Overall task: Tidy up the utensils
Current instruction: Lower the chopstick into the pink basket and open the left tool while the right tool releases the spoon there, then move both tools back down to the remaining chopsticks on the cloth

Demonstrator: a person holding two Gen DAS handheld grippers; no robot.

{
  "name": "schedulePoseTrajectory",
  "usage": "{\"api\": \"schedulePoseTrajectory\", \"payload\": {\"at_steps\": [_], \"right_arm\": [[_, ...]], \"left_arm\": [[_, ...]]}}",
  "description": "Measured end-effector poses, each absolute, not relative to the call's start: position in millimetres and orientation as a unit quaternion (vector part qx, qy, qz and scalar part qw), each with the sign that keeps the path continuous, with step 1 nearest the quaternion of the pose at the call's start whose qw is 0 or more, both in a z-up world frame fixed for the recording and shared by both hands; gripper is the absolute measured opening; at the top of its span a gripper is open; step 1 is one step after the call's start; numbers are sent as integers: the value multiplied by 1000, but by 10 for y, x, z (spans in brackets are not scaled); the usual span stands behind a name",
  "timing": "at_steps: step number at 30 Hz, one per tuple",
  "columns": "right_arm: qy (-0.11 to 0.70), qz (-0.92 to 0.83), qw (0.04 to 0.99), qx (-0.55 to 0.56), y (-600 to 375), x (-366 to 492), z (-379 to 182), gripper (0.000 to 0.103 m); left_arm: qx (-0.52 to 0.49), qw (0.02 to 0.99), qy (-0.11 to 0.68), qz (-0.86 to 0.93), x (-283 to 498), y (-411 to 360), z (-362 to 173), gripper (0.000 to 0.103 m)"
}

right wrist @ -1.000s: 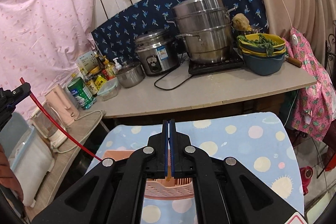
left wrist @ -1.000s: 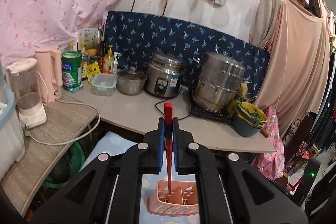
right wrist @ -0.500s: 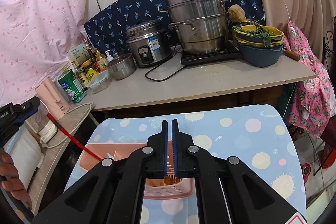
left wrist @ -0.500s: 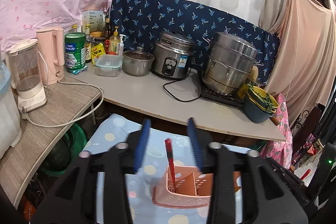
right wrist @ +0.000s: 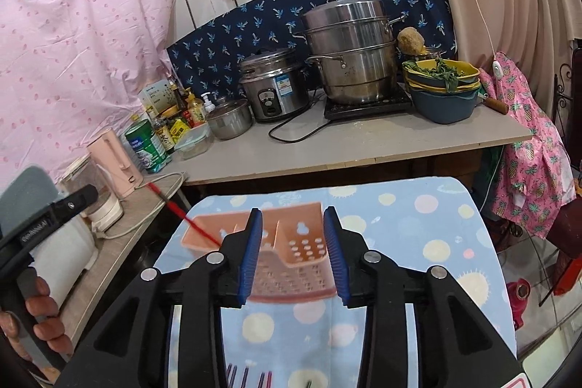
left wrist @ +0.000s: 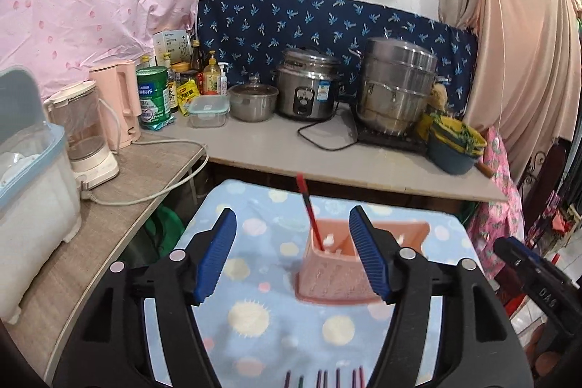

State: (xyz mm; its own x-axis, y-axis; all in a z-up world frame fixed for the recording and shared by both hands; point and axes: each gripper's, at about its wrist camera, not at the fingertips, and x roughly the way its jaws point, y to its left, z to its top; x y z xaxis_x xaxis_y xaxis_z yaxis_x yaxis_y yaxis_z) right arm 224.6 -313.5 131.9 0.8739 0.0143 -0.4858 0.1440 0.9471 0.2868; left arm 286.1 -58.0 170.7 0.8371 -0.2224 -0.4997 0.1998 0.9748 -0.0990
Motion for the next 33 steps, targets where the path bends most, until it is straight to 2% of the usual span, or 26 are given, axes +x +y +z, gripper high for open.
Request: {"api": "schedulePoseTrajectory", "payload": {"at_steps": [8, 17, 33], "right_arm": [[266, -33, 953, 140, -2806, 1518, 1103, 40], [321, -44, 937, 133, -2510, 872, 530, 41], [402, -56, 903, 141, -2157, 276, -367, 41]], "left_arm": [[-4, 945, 310, -101, 2243, -298, 1288, 61], [20, 931, 354, -83, 1686, -66, 661, 61], [47, 904, 417, -86, 1052, -8, -130, 61]]}}
